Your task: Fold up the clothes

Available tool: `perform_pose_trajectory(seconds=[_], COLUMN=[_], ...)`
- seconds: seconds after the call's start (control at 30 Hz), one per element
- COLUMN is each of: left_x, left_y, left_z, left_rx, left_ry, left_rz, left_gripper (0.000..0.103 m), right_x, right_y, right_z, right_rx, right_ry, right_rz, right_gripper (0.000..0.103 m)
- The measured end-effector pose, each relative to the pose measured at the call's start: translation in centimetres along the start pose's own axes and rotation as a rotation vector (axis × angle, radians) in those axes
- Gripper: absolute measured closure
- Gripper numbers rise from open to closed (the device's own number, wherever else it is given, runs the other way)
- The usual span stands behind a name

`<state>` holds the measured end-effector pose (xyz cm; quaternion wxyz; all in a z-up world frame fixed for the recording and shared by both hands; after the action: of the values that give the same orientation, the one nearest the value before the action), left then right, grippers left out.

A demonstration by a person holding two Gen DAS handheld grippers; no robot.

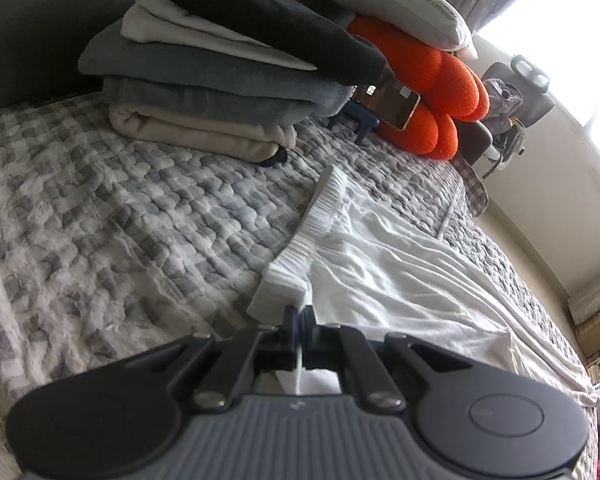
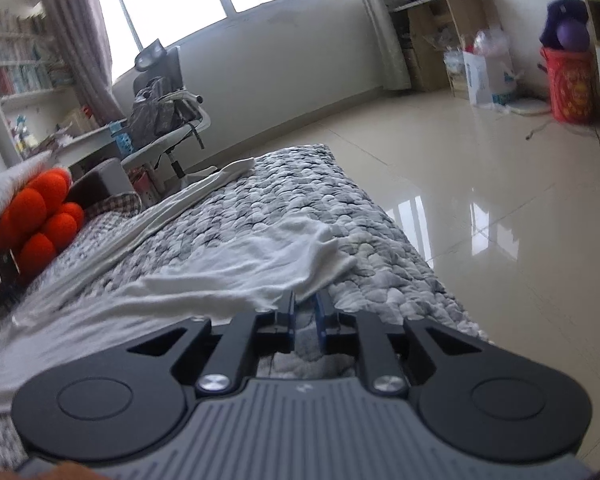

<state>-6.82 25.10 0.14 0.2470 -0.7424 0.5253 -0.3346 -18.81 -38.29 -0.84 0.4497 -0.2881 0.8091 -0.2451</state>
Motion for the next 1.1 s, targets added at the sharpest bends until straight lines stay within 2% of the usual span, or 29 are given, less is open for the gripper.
perform_pose_trajectory(seconds=[0.2, 0.43, 0.57, 0.67, 0.73, 0.77, 0.87, 0.93, 0.97, 1.0, 1.1], left_x=[-0.1, 0.0, -0.2, -0.3, -0.2, -0.2, -0.2, -0.4, -0.5, -0.5, -0.7], left_y=[0.0, 0.0, 0.1, 0.1, 0.1, 0.2, 0.1, 0.0, -0.1, -0.2, -0.4], left_z=[0.0, 0.2, 0.2, 0.3, 0.4, 0.4, 0.4, 0.4, 0.3, 0.3, 0.1], left_rx=[0.006, 0.007, 0.009, 0.012, 0.007, 0.007, 0.012, 0.016, 0.021, 0.025, 0.038], left_ry=[0.01, 0.031, 0.044, 0.063, 0.083, 0.09, 0.093, 0.094, 0.094, 0.095, 0.099], left_rz=[-0.002, -0.009, -0.018, -0.022, -0.022, -0.02, -0.012, -0.019, -0.02, -0.021, -0.022], left_gripper=[0.102, 0.102, 0.102, 0.102, 0.102, 0.102, 0.102, 0.102, 0.102, 0.102, 0.102], right_x=[1.5, 1.1, 0.0, -0.2, -0.2, -0.2, -0.7, -1.5, -1.7, -1.9, -2.5], right_y=[-1.6, -2.1, -2.1, -1.9, -1.9, -1.9, -1.5, -1.1, -1.0, -0.9, -1.0], right_z=[0.3, 1.0, 1.4, 1.5, 1.6, 1.7, 2.3, 2.4, 2.4, 2.3, 1.7], right_rx=[-0.019, 0.003, 0.01, 0.011, 0.015, 0.021, 0.03, 0.045, 0.056, 0.066, 0.109], right_ry=[0.001, 0.048, 0.123, 0.139, 0.145, 0.158, 0.18, 0.192, 0.199, 0.206, 0.211], right_rz=[0.147, 0.116, 0.064, 0.057, 0.057, 0.057, 0.005, -0.059, -0.078, -0.097, -0.134], right_gripper=[0.09, 0.092, 0.092, 0.085, 0.078, 0.071, 0.069, 0.08, 0.096, 0.101, 0.101])
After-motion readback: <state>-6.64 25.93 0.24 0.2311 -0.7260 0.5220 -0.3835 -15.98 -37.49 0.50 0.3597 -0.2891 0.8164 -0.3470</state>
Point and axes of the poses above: each gripper's, at about its wrist camera, not at the fingertips, and z roughly the way its jaws point, x to its right, y to its underside, the point moved 3 cm from there along z, roughly the way its jaws point, and after that the axes turned 15 degrees about z, right-handed, at the moved point
